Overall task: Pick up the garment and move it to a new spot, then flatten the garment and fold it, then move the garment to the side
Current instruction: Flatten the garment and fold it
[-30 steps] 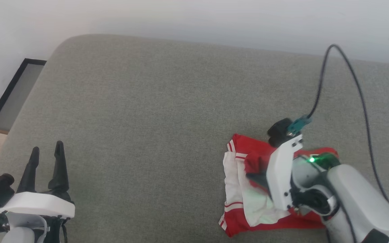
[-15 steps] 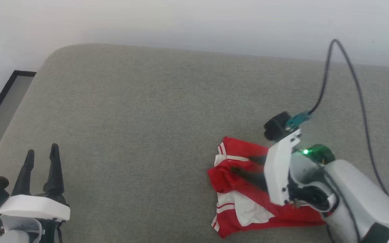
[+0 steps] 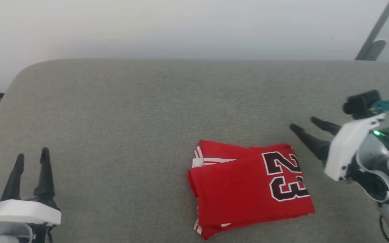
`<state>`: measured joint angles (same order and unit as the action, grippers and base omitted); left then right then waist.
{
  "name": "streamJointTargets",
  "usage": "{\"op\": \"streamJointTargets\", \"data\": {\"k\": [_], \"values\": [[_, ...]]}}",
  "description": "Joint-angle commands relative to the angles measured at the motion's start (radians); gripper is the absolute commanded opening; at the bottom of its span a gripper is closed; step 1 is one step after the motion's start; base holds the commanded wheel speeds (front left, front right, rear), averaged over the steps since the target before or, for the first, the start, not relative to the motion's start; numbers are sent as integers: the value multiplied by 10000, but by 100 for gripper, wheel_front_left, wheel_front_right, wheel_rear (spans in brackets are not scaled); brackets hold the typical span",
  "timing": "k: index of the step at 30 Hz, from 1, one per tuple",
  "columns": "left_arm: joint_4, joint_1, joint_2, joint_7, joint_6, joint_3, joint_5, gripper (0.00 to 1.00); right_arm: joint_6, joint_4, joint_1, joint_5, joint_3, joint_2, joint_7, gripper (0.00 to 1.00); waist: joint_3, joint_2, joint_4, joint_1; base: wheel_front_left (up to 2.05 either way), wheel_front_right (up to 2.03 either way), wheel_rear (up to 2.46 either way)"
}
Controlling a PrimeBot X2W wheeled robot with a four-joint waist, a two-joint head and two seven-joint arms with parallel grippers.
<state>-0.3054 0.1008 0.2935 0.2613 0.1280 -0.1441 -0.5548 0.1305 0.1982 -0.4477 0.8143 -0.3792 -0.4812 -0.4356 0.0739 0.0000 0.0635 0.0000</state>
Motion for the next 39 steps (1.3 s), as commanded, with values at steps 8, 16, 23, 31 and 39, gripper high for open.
{"op": "streamJointTargets", "data": {"k": [8,16,23,31,39], "values": [[118,-460,210,42,25,-254,98,100,5,326,1062,-416,977,-449,2387,100,-358,0,-730,0,0,0,0],[191,-816,243,42,25,-355,198,100,5,1171,1802,-887,1124,-672,5041,100,-658,0,-1021,0,0,0,0],[335,-1114,300,42,27,-362,225,100,3,1793,2226,-993,1135,-521,6470,100,-822,0,-1128,0,0,0,0],[543,-1399,396,42,25,-252,355,100,3,2035,2629,-896,1380,-428,6873,100,-932,0,-1102,0,0,0,0],[673,-1517,650,42,25,-27,447,100,5,1964,3031,-821,1664,-325,7001,100,-965,0,-1022,0,0,0,0]]}}
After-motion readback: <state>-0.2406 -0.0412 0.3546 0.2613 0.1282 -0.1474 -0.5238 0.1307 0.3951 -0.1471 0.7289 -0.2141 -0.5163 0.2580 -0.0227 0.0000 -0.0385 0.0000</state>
